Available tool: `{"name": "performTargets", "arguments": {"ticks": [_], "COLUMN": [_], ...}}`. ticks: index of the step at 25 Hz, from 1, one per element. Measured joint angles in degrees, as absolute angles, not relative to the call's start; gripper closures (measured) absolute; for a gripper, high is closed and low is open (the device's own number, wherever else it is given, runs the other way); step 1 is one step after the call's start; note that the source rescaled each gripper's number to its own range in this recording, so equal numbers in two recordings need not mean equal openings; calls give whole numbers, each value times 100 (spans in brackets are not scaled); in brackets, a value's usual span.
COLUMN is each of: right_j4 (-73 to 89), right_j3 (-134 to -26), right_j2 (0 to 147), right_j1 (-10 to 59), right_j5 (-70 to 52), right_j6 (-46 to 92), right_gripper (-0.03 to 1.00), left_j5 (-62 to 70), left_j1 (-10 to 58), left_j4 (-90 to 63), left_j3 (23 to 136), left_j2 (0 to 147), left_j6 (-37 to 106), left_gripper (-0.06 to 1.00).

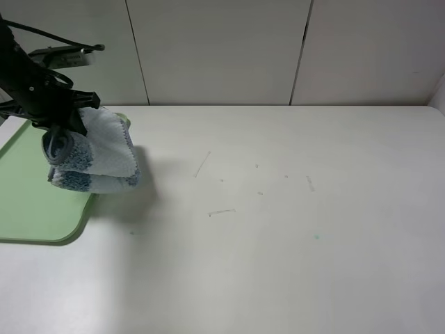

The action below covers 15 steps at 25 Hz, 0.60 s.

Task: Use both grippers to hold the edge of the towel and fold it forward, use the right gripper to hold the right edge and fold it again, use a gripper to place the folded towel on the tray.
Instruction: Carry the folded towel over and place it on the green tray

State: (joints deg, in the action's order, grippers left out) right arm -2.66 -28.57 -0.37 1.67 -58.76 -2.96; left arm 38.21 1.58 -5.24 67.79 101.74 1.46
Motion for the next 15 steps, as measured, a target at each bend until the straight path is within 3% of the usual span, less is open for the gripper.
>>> {"name": "performTargets", "arguments": {"ticks": [8,15], "right_j4": [-266,-266], "right_j3": [-2857,-2857], "right_j2": [-37,-37], "right_j1": [167,167], "right_j5": [-5876,-5876], "right_j6": [-296,-296], "right_gripper": [-3,-3], "left_j5": [3199,2435], "left_j1": [-678,-916], "left_j4": [-524,-524], "left_j3": [6779,6779], "left_j2": [10174,10477], "left_j6": [366,377], "left_gripper": [76,76]}}
